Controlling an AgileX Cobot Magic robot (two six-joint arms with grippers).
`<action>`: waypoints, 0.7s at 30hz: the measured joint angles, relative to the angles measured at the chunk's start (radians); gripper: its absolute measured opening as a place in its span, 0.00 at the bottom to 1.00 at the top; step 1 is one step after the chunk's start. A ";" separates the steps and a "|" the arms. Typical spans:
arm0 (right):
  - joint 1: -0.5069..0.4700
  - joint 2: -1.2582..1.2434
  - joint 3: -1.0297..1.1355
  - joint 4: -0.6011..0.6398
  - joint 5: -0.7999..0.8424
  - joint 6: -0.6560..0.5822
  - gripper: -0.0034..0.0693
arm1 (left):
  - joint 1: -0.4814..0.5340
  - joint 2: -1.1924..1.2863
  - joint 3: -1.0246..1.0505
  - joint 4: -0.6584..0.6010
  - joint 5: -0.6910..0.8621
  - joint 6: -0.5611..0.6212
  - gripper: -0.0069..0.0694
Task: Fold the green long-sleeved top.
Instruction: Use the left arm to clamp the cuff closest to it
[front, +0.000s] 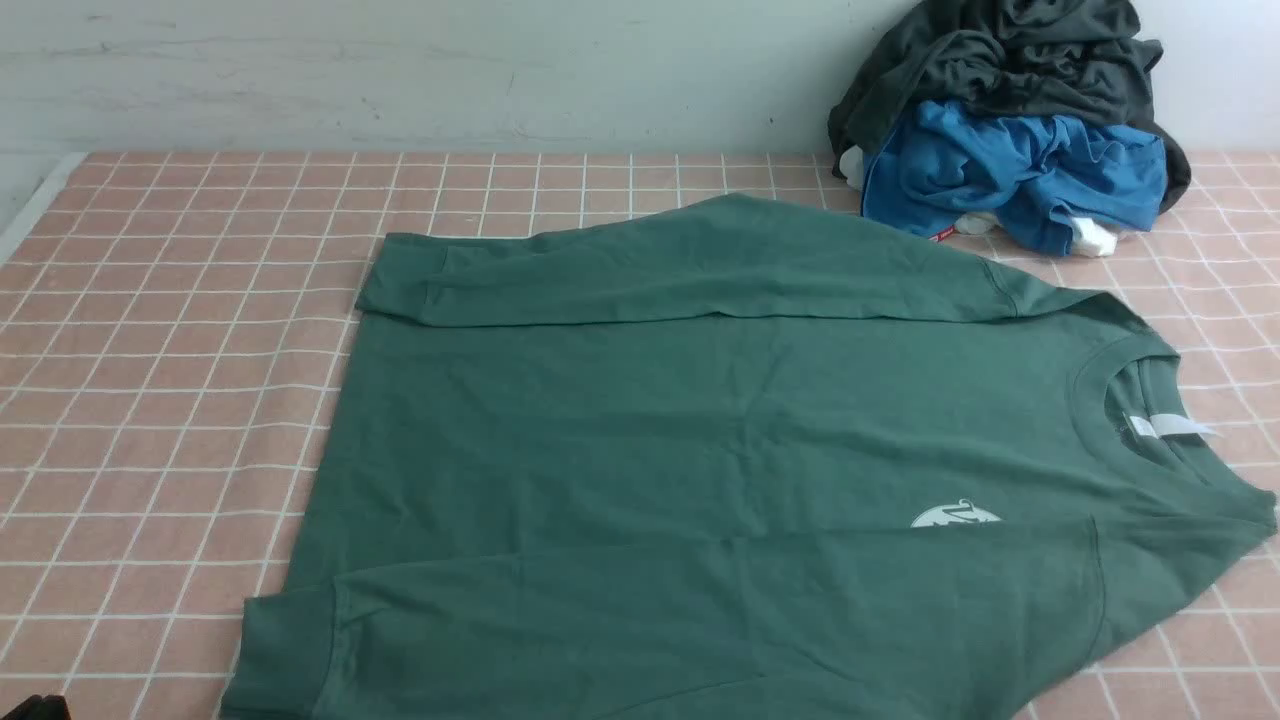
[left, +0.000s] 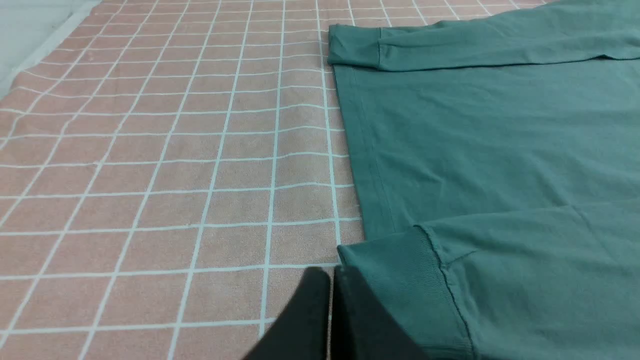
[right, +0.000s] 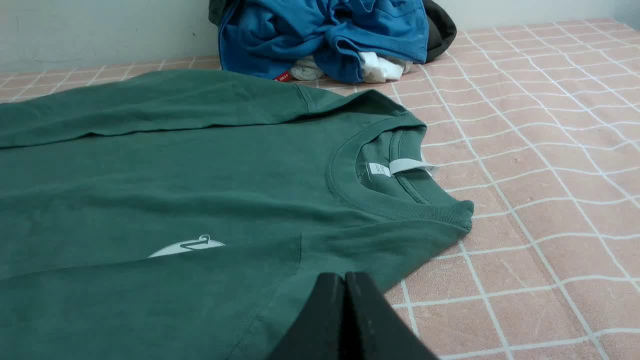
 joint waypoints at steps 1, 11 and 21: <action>0.000 0.000 0.000 0.000 0.000 0.000 0.03 | 0.000 0.000 0.000 0.000 0.000 0.000 0.08; 0.000 0.000 0.000 0.000 0.000 0.000 0.03 | 0.000 0.000 0.000 0.000 0.000 0.000 0.08; 0.000 0.000 0.000 0.000 0.000 0.000 0.03 | 0.000 0.000 0.000 0.020 0.000 0.011 0.08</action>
